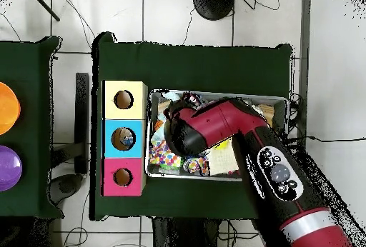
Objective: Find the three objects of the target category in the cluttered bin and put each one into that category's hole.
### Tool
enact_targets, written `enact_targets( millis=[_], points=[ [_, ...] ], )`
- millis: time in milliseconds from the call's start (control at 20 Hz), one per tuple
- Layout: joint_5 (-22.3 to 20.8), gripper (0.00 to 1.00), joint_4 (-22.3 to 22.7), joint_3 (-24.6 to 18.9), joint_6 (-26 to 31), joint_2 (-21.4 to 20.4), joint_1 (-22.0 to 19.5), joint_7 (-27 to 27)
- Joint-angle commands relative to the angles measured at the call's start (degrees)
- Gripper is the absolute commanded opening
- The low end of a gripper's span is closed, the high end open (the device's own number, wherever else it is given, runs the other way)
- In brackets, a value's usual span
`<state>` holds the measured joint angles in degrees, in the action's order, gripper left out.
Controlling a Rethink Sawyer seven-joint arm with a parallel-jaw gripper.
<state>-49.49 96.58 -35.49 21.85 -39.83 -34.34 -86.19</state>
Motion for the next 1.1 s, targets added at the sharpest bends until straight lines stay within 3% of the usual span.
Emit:
enact_targets(
  millis=[50,400,800,1100],
  points=[
    [-3.09,1.0,-4.34,0.05,3.84,-0.58,1.52,5.87],
    [-8.3,1.0,-5.69,7.17,-0.01,0.66,6.04,-0.8],
    [-10.2,1.0,-7.02,14.0,-1.54,2.79,10.5,-7.54],
    [-9.41,1.0,-8.45,16.45,-0.57,4.27,11.59,-6.55]
  ],
)
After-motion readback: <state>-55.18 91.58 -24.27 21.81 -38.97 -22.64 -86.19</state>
